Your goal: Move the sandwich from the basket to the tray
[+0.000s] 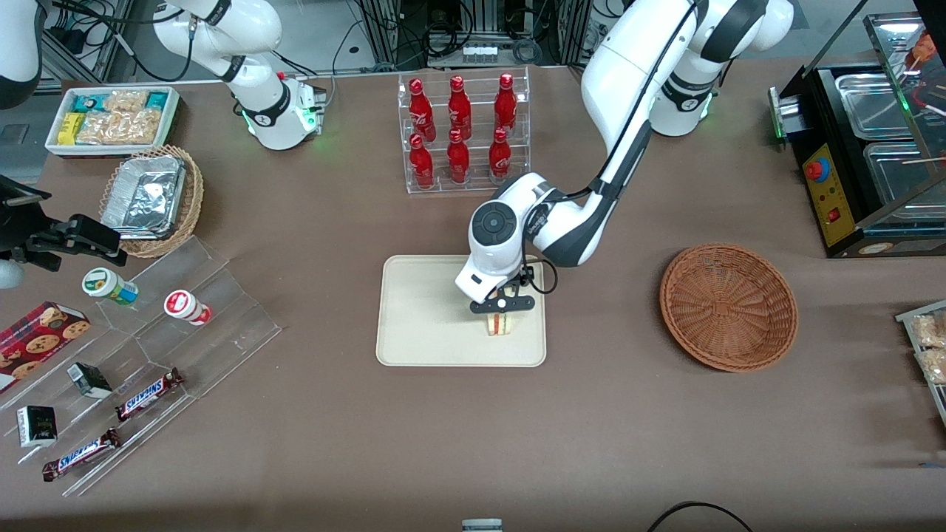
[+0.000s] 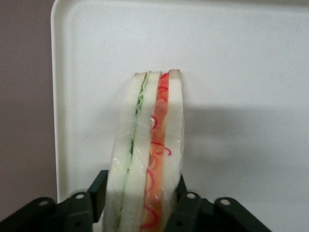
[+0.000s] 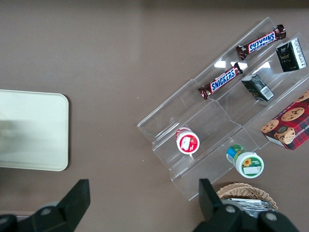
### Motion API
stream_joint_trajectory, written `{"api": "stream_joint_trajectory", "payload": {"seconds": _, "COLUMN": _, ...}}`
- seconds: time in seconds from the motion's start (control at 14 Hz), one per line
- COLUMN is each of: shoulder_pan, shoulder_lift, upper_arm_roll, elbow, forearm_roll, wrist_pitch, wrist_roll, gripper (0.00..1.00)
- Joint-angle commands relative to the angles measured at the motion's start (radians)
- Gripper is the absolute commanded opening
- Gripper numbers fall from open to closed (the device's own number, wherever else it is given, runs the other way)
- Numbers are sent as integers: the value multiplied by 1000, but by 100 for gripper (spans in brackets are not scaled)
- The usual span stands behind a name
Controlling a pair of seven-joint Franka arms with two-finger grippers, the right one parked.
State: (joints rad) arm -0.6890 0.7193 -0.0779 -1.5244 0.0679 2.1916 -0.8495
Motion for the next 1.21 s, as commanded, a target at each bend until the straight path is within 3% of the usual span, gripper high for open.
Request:
{"api": "stream_joint_trajectory", "payload": {"seconds": 0.0, "shoulder_pan": 0, "shoulder_lift": -53, "upper_arm_roll": 15, "elbow": 23, "forearm_roll": 16, "wrist_pitch": -16, "wrist_roll": -25, "gripper": 100}}
{"api": "stream_joint_trajectory", "payload": {"seconds": 0.64, "shoulder_pan": 219, "shoulder_lift": -375, "upper_arm_roll": 18, "elbow": 15, "forearm_roll": 15, "wrist_pitch": -373, "wrist_roll": -6, "gripper": 100}}
{"api": "stream_joint_trajectory", "payload": {"seconds": 1.0, "shoulder_pan": 419, "shoulder_lift": -507, "upper_arm_roll": 18, "elbow": 12, "forearm_roll": 13, "wrist_pitch": -541, "wrist_roll": 344, "gripper": 100}}
{"api": "stream_joint_trajectory", "payload": {"seconds": 1.14, "shoulder_pan": 469, "shoulder_lift": -552, "upper_arm_roll": 18, "elbow": -6, "forearm_roll": 13, "wrist_pitch": -562, "wrist_roll": 406, "gripper": 100}}
